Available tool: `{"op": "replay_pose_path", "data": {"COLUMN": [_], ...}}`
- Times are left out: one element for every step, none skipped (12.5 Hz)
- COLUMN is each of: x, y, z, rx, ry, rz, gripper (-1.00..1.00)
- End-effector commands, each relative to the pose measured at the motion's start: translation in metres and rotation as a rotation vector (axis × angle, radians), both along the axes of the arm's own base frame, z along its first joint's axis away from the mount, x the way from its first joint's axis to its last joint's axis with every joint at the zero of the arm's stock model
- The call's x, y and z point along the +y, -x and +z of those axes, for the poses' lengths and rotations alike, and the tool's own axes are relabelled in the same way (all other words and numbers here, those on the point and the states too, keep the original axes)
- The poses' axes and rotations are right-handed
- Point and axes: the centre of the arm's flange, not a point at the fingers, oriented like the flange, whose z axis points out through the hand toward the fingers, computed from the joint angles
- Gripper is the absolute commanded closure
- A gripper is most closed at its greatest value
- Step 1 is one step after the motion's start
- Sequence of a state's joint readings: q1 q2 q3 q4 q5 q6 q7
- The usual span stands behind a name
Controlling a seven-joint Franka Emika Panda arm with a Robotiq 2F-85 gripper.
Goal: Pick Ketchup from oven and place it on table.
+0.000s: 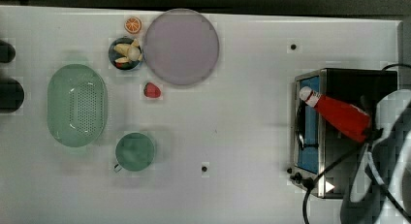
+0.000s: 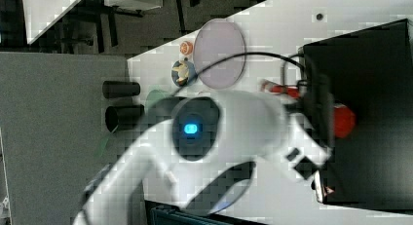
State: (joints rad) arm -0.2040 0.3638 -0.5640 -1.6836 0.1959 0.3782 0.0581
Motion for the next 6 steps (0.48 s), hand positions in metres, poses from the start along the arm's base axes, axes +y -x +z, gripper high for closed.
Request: {"op": "replay_pose_path", "data": {"x": [0.076,0.101,0.129,0.158,0.193,0.222], "y": [-0.046,-0.058,-0.068,-0.078,-0.088,-0.097], "z": [0.135,0.143,0.149,0.152,0.153,0.15], "rx": [-0.161,-0.167,-0.173,-0.172,-0.164,-0.151], "ry": [0.055,0.051,0.036,0.015,-0.009,-0.031], "rz": [0.209,0.26,0.311,0.363,0.424,0.475], "gripper": [-0.26,-0.26,-0.27,-0.26,-0.27,-0.27]}}
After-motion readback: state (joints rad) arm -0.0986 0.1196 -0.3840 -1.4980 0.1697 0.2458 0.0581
